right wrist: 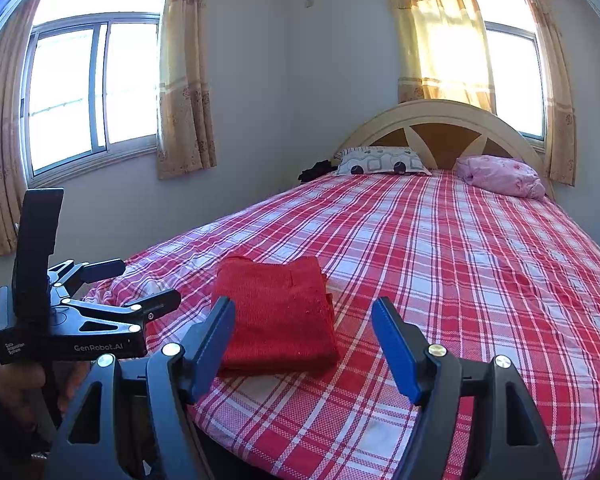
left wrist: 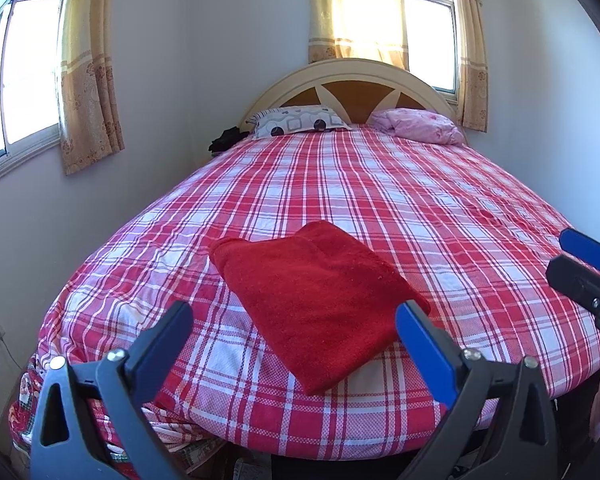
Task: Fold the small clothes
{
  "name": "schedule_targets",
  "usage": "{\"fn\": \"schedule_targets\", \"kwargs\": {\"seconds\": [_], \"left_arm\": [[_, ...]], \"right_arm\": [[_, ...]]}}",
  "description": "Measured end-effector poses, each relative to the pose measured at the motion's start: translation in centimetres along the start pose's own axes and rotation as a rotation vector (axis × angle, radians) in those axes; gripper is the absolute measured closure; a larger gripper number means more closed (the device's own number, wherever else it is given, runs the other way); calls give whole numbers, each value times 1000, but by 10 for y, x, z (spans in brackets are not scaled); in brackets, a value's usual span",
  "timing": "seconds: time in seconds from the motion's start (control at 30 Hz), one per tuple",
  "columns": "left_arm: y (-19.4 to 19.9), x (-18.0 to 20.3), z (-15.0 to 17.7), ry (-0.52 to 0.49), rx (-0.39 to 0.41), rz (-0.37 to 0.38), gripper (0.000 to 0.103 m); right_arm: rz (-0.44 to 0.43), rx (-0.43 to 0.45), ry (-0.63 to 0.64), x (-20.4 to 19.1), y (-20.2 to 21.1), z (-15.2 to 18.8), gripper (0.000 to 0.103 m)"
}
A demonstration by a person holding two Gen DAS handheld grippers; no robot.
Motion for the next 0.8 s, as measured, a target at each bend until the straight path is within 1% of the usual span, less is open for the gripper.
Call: {"fn": "schedule_targets", "kwargs": {"seconds": [0.07,0.17,0.3,0.53,0.8], "left_arm": [[2,2,-2,-8,4,13,0],[6,3,-5,-16,26,4,0],[11,4,-9,-11,47,15,0],[16,2,-15,-19,88,-8,0],[14,0,-16,-25,86,-18,0]], "right_arm": [[9,11,-3,2,3,-1,32],[15,22,-17,6,6,-2,32],[24,35,-34,11,9,-2,32],[17,31,-36,11,7,1,32],[1,16,-14,2,3,5,32]]}}
Point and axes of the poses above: each gripper's, at about its wrist camera, not at the fingertips, and y roughly against the way its jaws point, x to its right, z to its underside, the point moved 7 cm from there along -y, roughly the way its jaws point, and after that the axes turned 12 degrees about y, right-handed, at the moved point
